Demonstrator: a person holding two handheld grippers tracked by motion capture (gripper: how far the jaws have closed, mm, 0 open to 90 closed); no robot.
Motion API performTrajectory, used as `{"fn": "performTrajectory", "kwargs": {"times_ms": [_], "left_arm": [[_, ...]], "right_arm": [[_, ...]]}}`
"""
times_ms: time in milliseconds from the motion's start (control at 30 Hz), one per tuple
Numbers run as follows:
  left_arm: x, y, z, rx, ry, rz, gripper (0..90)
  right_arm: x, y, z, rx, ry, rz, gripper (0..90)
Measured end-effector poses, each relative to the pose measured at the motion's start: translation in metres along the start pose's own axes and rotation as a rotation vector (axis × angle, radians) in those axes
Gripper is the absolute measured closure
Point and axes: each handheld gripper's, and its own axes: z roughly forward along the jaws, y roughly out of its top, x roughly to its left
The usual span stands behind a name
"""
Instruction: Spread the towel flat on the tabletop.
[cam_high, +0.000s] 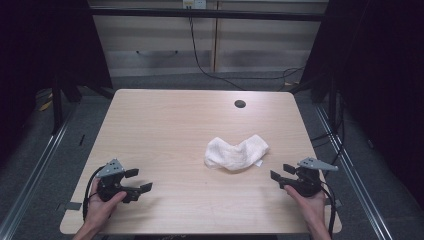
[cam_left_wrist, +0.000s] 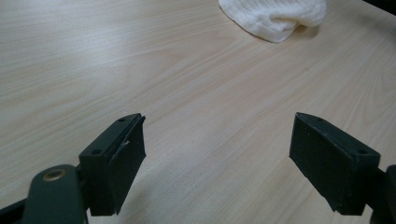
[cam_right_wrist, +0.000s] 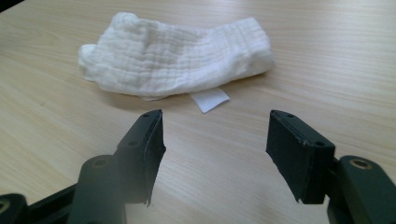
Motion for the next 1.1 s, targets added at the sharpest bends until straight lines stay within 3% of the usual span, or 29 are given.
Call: {"fn": "performTrajectory", "kwargs": {"times_ms": [167, 567, 800, 867, 900, 1100], "left_arm": [[0.0, 0.0, 0.002, -0.001, 0.003, -0.008, 18.0], [0.0, 0.001, 0.003, 0.008, 0.017, -0.01, 18.0], [-0.002, 0.002, 0.004, 0.015, 0.018, 0.0, 18.0], [-0.002, 0.002, 0.006, 0.023, 0.018, 0.003, 18.1], [-0.002, 0.002, 0.006, 0.025, 0.018, 0.001, 18.1], [-0.004, 0.003, 0.005, 0.026, 0.012, 0.017, 18.3]], "right_arm": [[0.009, 0.005, 0.0, -0.007, 0.043, -0.012, 34.3], [0.018, 0.025, 0.019, 0.055, 0.121, -0.058, 34.7], [0.023, 0.043, 0.025, 0.029, 0.17, -0.086, 36.1], [0.022, 0.048, 0.03, 0.027, 0.2, -0.097, 35.9], [0.021, 0.053, 0.036, 0.052, 0.217, -0.103, 35.6], [0.019, 0.063, 0.054, 0.074, 0.227, -0.102, 36.2]]}}
